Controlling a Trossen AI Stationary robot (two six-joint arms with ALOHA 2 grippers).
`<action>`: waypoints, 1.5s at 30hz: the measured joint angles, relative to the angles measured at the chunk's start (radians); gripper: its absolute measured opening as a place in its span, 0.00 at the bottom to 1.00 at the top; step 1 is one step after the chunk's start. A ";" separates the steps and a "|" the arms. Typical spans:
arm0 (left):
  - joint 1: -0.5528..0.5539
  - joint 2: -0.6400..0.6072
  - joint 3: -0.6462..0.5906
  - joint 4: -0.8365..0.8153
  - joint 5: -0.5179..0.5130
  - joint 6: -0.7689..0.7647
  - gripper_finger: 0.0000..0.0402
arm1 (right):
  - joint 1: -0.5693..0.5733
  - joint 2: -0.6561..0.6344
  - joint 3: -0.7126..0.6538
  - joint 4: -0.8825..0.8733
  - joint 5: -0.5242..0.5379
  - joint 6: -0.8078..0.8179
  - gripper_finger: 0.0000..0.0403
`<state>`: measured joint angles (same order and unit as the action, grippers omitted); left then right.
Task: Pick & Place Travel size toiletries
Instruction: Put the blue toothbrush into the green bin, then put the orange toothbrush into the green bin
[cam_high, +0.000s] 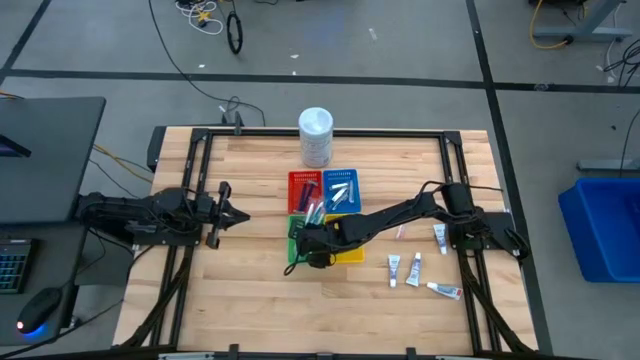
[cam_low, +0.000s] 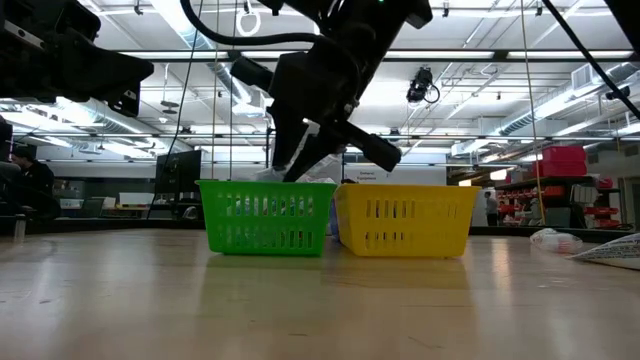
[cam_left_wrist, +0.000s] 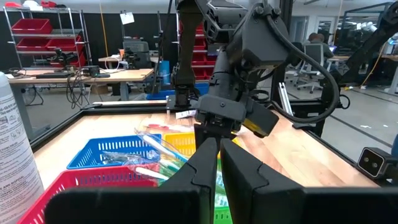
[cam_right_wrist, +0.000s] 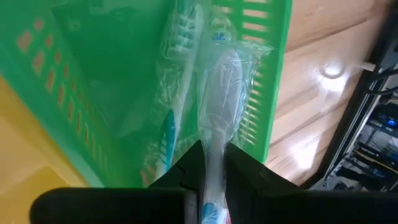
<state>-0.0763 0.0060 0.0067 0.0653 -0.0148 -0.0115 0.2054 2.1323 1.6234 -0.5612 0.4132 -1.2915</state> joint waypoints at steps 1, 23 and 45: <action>0.000 0.000 0.000 0.000 0.000 0.000 0.07 | 0.000 0.000 0.000 0.001 -0.006 0.000 0.11; 0.000 0.000 0.000 0.000 0.000 0.000 0.07 | -0.014 0.000 0.000 0.004 -0.111 0.000 0.41; 0.000 0.000 0.000 -0.002 0.000 0.000 0.07 | -0.027 -0.065 0.000 -0.033 -0.208 0.000 0.54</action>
<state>-0.0761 0.0063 0.0067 0.0636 -0.0151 -0.0116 0.1780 2.0674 1.6234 -0.5946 0.2055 -1.2911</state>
